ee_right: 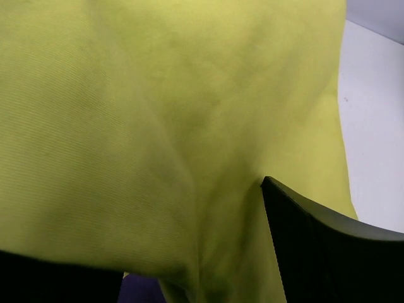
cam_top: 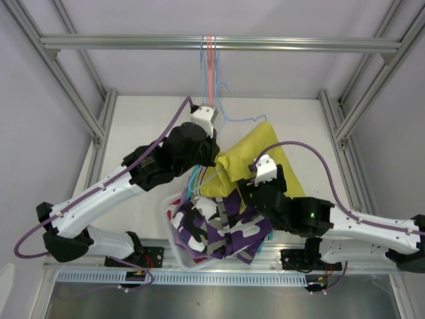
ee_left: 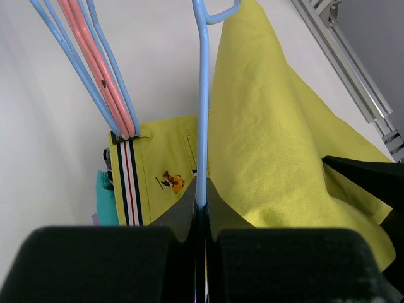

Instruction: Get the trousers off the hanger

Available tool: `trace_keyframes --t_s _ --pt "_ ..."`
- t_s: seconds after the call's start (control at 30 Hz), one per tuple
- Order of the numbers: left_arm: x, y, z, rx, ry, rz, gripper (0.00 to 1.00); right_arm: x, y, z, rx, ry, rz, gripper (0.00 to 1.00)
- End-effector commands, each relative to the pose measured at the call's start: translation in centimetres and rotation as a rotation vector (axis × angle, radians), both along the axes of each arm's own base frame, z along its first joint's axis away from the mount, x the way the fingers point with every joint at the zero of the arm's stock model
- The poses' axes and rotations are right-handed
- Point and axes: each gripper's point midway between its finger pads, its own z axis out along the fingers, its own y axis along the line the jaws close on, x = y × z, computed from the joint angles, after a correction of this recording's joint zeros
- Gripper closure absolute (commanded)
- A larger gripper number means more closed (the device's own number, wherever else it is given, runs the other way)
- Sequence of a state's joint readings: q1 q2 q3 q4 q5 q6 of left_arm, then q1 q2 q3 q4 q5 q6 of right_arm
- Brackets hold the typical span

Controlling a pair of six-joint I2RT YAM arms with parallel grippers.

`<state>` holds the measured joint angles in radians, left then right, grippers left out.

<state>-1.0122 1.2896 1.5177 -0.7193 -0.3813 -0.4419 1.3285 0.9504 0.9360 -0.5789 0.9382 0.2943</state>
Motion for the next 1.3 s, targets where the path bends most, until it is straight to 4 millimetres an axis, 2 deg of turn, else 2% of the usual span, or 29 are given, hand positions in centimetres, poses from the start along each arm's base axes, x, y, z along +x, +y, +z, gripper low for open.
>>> trace_keyframes --t_s 0.0,0.07,0.2,0.43,0.53,0.7,0.9,1.07,1.2,1.27 --pt "1.1 0.6 2.4 -0.049 -0.076 0.048 1.0 1.2 -0.9 1.8 0.053 -0.074 -0.092 0.2" --pt "1.1 0.6 2.8 -0.057 -0.081 0.048 1.0 1.7 -1.5 2.3 0.052 -0.095 -0.115 0.21" --pt "1.2 0.5 2.3 -0.044 -0.076 0.047 0.99 1.9 -1.5 3.6 0.101 -0.087 -0.072 0.21" --pt "1.2 0.3 2.1 -0.04 -0.073 0.043 1.0 0.5 -1.3 5.0 0.177 -0.031 0.076 0.2" --pt "1.2 0.3 2.0 -0.036 -0.07 0.04 0.99 0.0 -1.2 4.9 0.172 0.005 0.114 0.19" --pt "1.2 0.2 1.9 -0.037 -0.067 0.04 0.99 0.1 -1.5 4.2 0.161 0.018 0.097 0.17" --pt "1.2 0.4 2.0 -0.036 -0.071 0.044 0.99 1.3 -1.5 3.1 0.144 0.009 0.036 0.18" --pt "1.2 0.4 2.0 -0.035 -0.073 0.044 1.0 3.1 -2.2 2.9 0.107 -0.059 -0.088 0.18" --pt "1.2 0.4 2.0 -0.034 -0.074 0.045 1.0 4.1 -2.1 2.4 0.081 -0.098 -0.136 0.19" --pt "1.2 0.4 2.3 -0.037 -0.079 0.043 1.0 4.5 -2.1 2.2 0.079 -0.118 -0.166 0.23"
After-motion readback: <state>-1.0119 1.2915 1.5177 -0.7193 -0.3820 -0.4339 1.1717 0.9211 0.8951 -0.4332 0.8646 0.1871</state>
